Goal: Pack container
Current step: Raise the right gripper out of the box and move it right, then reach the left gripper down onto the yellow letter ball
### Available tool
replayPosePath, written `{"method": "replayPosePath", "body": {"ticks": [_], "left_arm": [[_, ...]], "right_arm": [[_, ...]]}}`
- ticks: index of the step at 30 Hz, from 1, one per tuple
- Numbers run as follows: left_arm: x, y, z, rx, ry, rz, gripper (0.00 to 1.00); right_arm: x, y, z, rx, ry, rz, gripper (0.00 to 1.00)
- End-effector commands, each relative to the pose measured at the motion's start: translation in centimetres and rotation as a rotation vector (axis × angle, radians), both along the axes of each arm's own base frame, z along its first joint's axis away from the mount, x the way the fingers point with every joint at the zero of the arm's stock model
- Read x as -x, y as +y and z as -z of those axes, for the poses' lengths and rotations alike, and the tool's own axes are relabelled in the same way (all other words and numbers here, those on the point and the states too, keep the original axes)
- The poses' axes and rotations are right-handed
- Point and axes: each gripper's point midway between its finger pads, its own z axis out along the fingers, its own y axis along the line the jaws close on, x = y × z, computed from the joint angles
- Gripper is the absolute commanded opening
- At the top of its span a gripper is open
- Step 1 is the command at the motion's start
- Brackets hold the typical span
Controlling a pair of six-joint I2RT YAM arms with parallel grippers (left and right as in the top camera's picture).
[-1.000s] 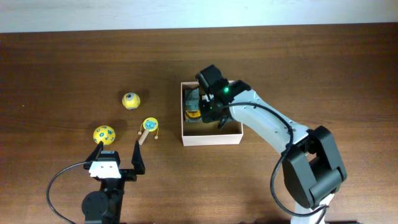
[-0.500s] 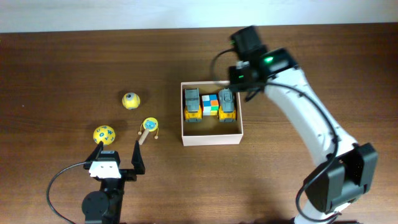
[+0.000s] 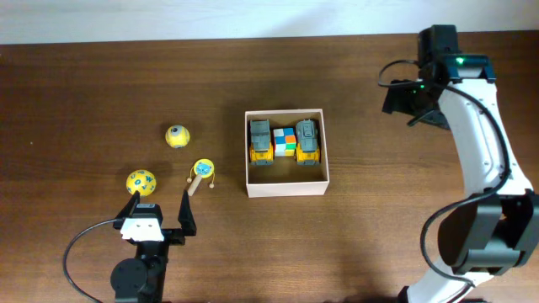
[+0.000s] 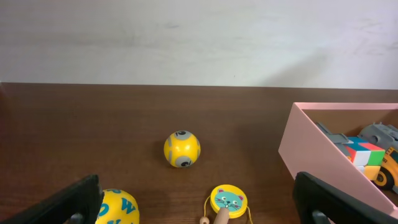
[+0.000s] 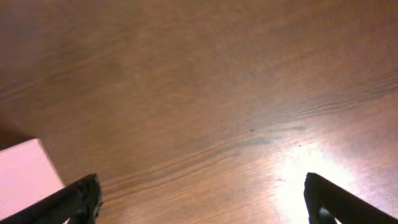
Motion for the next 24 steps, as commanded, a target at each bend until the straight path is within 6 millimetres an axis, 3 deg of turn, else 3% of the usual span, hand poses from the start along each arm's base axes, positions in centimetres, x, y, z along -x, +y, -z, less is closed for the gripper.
{"method": "replayPosePath", "body": {"ticks": [1, 7, 13, 16, 21, 24], "left_arm": [[0.0, -0.1, 0.4, -0.014, 0.007, 0.01, 0.99], [0.0, -1.0, 0.1, -0.011, -0.004, 0.064, 0.99], [0.3, -3.4, 0.0, 0.005, 0.013, 0.205, 0.99], [0.2, -3.6, -0.2, 0.011, 0.08, 0.215, 0.99], [-1.0, -3.6, -2.7, 0.022, 0.179, 0.215, 0.99], [-2.7, -3.6, -4.9, 0.031, 0.269, 0.214, 0.99]], "right_arm": [[1.0, -0.7, 2.6, 0.001, 0.078, 0.026, 0.99], [2.3, -0.7, 3.7, -0.001, 0.134, 0.026, 0.99], [2.3, -0.7, 3.7, -0.001, 0.134, 0.026, 0.99], [2.3, -0.7, 3.7, -0.002, 0.134, 0.026, 0.99], [2.3, -0.7, 3.7, -0.002, 0.134, 0.026, 0.99], [2.3, -0.7, 3.7, -0.002, 0.134, 0.026, 0.99]]}}
